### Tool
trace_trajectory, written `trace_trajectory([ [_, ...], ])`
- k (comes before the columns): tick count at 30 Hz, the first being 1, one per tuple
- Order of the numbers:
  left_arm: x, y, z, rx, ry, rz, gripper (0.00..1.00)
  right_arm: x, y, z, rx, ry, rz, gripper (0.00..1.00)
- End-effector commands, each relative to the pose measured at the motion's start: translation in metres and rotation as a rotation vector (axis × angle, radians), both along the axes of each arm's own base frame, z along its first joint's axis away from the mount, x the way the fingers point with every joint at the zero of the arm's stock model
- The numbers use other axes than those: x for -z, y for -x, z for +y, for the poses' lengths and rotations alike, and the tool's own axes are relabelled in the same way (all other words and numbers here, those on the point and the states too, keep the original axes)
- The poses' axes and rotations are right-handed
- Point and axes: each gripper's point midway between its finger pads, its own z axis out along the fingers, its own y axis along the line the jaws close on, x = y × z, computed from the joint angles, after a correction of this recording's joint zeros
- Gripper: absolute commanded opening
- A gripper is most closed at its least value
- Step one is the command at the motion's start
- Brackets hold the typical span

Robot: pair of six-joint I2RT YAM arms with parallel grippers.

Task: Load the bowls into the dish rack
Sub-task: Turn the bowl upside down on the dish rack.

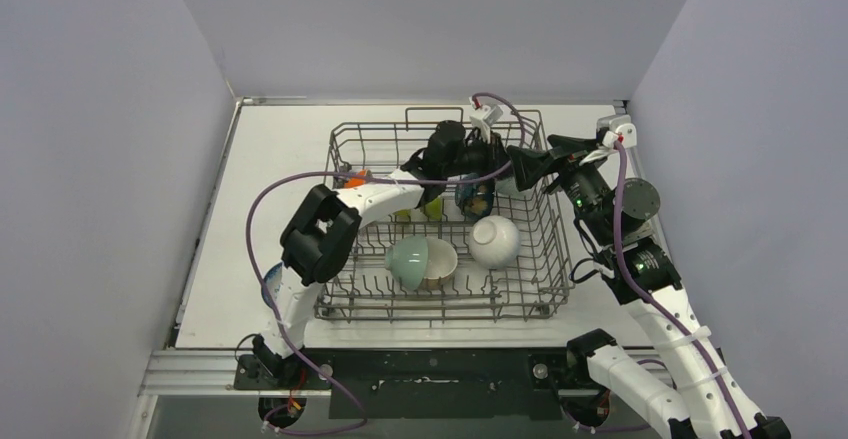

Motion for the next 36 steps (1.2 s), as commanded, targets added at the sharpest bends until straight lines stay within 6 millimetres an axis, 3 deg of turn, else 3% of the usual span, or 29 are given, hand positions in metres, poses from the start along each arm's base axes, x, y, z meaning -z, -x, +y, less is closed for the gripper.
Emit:
trace_trajectory([
  [1, -0.123, -0.03, 0.015, -0.056, 0.249, -0.119, 0.0, -0.033, 0.005, -0.002, -0.003, -0.037, -0.076, 0.9],
  [8, -0.108, -0.068, 0.026, -0.125, 0.227, 0.041, 0.0, -0.033, 0.003, 0.0, -0.008, -0.038, -0.073, 0.9],
  [15, -0.078, -0.08, 0.034, -0.151, 0.204, 0.156, 0.0, -0.032, 0.002, 0.0, -0.007, -0.037, -0.07, 0.9],
  [18, -0.069, -0.079, 0.034, -0.141, 0.207, 0.189, 0.0, -0.031, 0.002, 0.0, -0.008, -0.038, -0.068, 0.9],
  [24, -0.074, -0.066, 0.022, -0.099, 0.229, 0.177, 0.0, -0.029, 0.001, 0.001, -0.01, -0.04, -0.062, 0.9],
  [31, -0.071, -0.039, -0.008, -0.04, 0.281, 0.223, 0.0, -0.028, 0.0, 0.001, -0.009, -0.041, -0.055, 0.9],
  [36, -0.063, -0.039, -0.014, -0.08, 0.345, 0.319, 0.0, -0.026, 0.0, 0.001, -0.009, -0.041, -0.051, 0.9],
])
